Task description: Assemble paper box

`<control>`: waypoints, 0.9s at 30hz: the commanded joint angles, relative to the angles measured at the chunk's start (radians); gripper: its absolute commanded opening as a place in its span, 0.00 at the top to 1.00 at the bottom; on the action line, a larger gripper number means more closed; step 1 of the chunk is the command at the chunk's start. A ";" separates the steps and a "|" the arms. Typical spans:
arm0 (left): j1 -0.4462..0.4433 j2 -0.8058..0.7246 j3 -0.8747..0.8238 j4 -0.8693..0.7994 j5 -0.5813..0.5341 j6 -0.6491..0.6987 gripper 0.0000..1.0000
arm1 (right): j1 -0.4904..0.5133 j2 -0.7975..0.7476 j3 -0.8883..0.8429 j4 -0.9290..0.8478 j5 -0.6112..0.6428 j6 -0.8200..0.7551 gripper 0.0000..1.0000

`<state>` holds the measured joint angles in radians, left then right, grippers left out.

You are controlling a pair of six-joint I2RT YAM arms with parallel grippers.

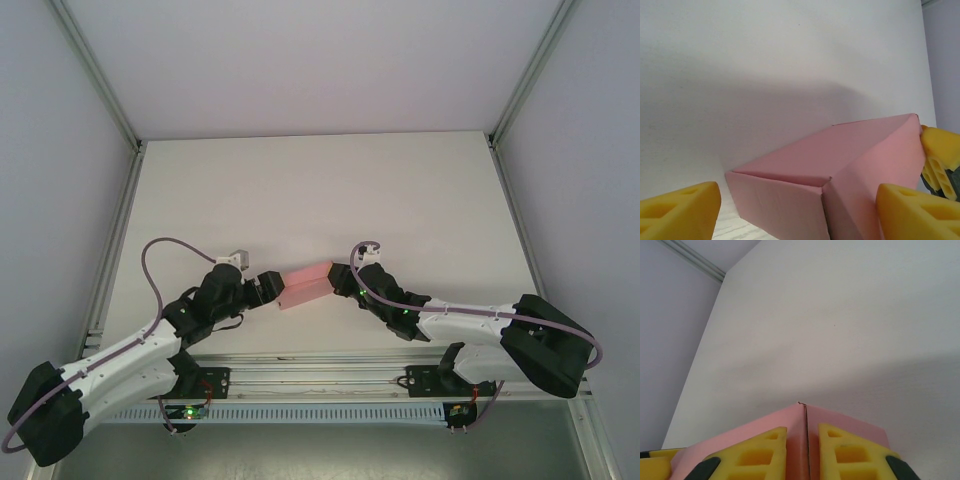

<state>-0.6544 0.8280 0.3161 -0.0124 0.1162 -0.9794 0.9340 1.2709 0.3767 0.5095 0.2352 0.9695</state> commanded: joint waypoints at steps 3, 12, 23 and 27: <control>0.017 -0.017 -0.065 0.067 0.025 -0.033 0.29 | 0.014 0.079 -0.071 -0.299 -0.038 -0.018 0.84; 0.017 0.001 -0.139 0.114 0.068 -0.008 0.50 | 0.014 0.084 -0.077 -0.277 -0.041 -0.026 0.85; 0.017 -0.003 -0.204 0.106 0.039 0.041 0.99 | -0.001 0.136 -0.127 -0.098 -0.112 -0.179 0.89; 0.016 -0.043 -0.214 0.073 0.013 0.051 1.00 | -0.016 0.160 -0.146 -0.021 -0.158 -0.209 0.96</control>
<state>-0.6456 0.7803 0.1661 0.2474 0.1486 -0.9806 0.9207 1.3434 0.3161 0.7311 0.1925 0.8280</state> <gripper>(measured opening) 0.051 0.114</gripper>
